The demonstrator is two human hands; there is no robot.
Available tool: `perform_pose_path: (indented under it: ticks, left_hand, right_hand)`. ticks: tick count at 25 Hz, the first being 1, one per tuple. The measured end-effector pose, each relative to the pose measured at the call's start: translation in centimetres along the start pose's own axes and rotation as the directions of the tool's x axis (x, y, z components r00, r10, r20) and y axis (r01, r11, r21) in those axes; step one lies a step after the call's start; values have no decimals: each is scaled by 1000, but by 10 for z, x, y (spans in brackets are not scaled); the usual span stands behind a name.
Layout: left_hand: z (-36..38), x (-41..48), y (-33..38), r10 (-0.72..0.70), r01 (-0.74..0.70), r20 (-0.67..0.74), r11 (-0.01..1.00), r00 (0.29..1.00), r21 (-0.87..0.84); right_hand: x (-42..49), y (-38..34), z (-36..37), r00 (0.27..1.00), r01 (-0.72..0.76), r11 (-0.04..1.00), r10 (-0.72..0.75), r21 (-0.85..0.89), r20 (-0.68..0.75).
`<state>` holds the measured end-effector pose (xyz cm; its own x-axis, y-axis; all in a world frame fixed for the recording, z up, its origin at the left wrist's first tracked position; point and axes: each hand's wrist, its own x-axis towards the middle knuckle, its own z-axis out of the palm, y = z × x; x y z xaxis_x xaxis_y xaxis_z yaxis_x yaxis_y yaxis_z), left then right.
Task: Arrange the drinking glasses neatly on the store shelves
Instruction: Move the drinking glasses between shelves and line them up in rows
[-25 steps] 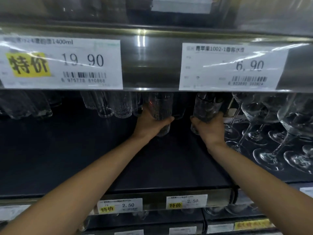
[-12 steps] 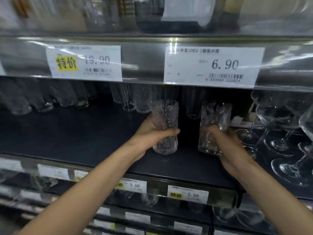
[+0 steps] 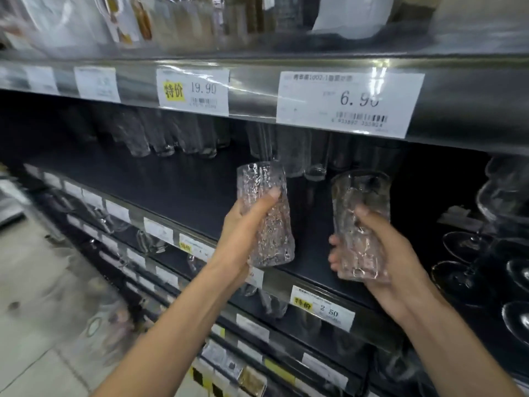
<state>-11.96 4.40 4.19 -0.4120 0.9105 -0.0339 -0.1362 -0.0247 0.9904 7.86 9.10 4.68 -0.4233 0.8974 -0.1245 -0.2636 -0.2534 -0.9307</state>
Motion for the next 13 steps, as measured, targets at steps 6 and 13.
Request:
perform_pose_path:
  ticks: [6,13]
  left_hand:
    - [-58,-82,4,39,-87,-182,961,982,-262]
    - [-157,-157,8,70,-188,-560,970,826,-156]
  right_hand:
    - [-18,29,57,954,-94,994,74,57,292]
    - [-18,90,179,810,-227,972,223,-61,543]
